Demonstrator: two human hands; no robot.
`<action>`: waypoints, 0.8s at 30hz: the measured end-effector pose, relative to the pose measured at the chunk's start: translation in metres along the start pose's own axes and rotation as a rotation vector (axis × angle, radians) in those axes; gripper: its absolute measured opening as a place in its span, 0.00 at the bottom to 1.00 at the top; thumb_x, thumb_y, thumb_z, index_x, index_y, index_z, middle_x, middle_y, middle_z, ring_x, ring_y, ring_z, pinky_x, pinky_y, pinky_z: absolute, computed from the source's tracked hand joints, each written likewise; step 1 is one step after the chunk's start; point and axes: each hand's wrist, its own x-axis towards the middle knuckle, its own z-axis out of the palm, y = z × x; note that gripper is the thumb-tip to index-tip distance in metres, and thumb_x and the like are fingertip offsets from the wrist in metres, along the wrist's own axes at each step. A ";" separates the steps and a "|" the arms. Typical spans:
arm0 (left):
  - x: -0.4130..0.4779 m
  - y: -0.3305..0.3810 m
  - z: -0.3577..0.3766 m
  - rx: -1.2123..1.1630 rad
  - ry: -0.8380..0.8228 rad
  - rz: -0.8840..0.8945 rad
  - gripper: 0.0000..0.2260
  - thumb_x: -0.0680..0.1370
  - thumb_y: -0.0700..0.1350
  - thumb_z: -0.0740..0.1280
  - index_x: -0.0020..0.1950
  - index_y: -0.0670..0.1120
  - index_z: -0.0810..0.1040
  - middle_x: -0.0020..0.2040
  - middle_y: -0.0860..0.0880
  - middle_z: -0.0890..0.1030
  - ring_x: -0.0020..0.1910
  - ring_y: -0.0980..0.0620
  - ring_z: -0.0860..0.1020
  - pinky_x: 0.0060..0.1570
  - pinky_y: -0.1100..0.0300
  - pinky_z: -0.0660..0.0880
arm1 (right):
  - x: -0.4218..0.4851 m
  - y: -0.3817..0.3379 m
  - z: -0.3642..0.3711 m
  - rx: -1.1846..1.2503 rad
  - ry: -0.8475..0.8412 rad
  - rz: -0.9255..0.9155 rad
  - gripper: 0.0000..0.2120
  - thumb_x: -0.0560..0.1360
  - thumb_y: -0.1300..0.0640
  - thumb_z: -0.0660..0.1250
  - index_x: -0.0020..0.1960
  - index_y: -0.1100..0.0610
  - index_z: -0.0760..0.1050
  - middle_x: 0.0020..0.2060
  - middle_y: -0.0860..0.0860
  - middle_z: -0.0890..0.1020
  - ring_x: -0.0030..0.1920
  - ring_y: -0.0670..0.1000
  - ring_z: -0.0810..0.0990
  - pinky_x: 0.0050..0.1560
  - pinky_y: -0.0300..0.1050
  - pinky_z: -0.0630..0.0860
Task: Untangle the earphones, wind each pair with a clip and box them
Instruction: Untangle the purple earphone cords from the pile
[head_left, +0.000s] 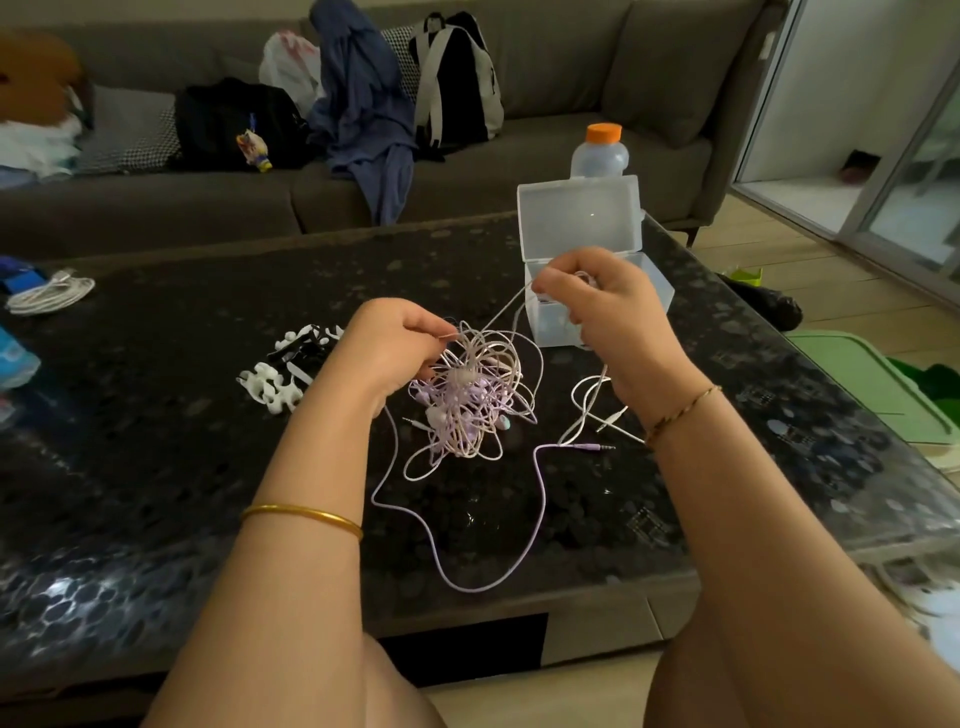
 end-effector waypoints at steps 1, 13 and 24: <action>0.000 0.001 0.001 0.000 0.019 -0.008 0.11 0.77 0.36 0.66 0.42 0.51 0.80 0.46 0.50 0.81 0.46 0.51 0.80 0.55 0.51 0.78 | -0.001 0.000 0.000 0.028 0.013 0.010 0.08 0.76 0.56 0.66 0.39 0.51 0.75 0.37 0.43 0.76 0.35 0.41 0.73 0.28 0.26 0.69; 0.012 -0.003 0.000 0.272 0.330 -0.084 0.13 0.77 0.45 0.64 0.35 0.42 0.74 0.32 0.47 0.72 0.31 0.50 0.71 0.33 0.55 0.69 | 0.006 0.000 -0.011 0.536 0.291 0.181 0.08 0.77 0.63 0.55 0.42 0.54 0.68 0.32 0.50 0.80 0.30 0.45 0.71 0.24 0.35 0.63; 0.019 -0.005 0.005 -0.088 0.417 -0.080 0.11 0.80 0.40 0.57 0.53 0.37 0.77 0.40 0.46 0.82 0.25 0.59 0.79 0.19 0.70 0.68 | 0.006 0.008 -0.027 -0.586 -0.182 -0.032 0.14 0.69 0.40 0.69 0.38 0.51 0.78 0.35 0.46 0.79 0.38 0.45 0.76 0.37 0.39 0.74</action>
